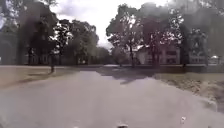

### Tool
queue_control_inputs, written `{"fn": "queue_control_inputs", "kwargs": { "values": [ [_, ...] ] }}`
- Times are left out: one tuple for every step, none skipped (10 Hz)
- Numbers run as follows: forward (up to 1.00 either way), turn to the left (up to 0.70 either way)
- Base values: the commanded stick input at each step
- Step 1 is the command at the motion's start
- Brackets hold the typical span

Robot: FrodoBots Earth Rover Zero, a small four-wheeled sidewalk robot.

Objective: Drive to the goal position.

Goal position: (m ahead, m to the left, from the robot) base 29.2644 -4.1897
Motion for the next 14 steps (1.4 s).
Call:
{"fn": "queue_control_inputs", "kwargs": {
  "values": [
    [0.85,0.00],
    [0.85,0.00],
    [0.85,0.00],
    [0.85,0.00],
    [0.85,0.00],
    [0.85,0.00],
    [0.85,0.00],
    [0.85,0.00],
    [0.85,0.00],
    [0.85,0.00],
    [0.85,0.00],
    [0.85,0.00],
    [0.85,0.00],
    [0.85,0.00]
  ]
}}
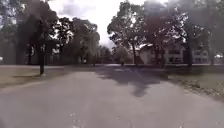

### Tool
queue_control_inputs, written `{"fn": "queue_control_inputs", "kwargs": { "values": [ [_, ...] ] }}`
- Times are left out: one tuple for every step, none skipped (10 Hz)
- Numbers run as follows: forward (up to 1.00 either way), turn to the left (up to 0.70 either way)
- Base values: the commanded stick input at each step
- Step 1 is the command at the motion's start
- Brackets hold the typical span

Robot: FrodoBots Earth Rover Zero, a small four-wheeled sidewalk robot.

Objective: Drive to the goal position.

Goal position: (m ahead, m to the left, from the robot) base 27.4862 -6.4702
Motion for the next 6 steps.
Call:
{"fn": "queue_control_inputs", "kwargs": {
  "values": [
    [0.85,0.00],
    [0.85,0.00],
    [0.85,0.00],
    [0.85,0.00],
    [0.85,0.00],
    [0.85,0.00]
  ]
}}
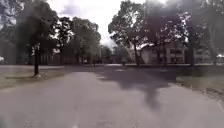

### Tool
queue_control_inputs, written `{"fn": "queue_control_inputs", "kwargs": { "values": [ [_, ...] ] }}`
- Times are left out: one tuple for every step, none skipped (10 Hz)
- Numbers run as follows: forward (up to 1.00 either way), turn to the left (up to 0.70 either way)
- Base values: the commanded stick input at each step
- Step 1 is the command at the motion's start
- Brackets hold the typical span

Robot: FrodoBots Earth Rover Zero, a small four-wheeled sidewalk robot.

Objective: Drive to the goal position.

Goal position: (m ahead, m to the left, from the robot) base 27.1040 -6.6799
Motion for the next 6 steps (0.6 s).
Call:
{"fn": "queue_control_inputs", "kwargs": {
  "values": [
    [0.85,0.00],
    [0.85,0.00],
    [0.85,0.00],
    [0.85,0.00],
    [0.85,0.00],
    [0.85,0.00]
  ]
}}
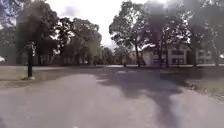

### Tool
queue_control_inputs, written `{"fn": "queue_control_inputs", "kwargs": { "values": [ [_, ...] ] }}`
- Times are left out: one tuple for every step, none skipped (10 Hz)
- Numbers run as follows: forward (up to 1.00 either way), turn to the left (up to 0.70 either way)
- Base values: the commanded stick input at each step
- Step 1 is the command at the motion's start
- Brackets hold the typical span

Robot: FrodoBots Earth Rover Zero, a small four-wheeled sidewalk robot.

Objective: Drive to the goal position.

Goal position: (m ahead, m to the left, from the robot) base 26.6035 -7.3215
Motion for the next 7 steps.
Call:
{"fn": "queue_control_inputs", "kwargs": {
  "values": [
    [0.85,0.00],
    [0.85,0.00],
    [0.85,0.00],
    [0.85,0.00],
    [0.85,0.00],
    [0.85,0.00],
    [0.85,0.00]
  ]
}}
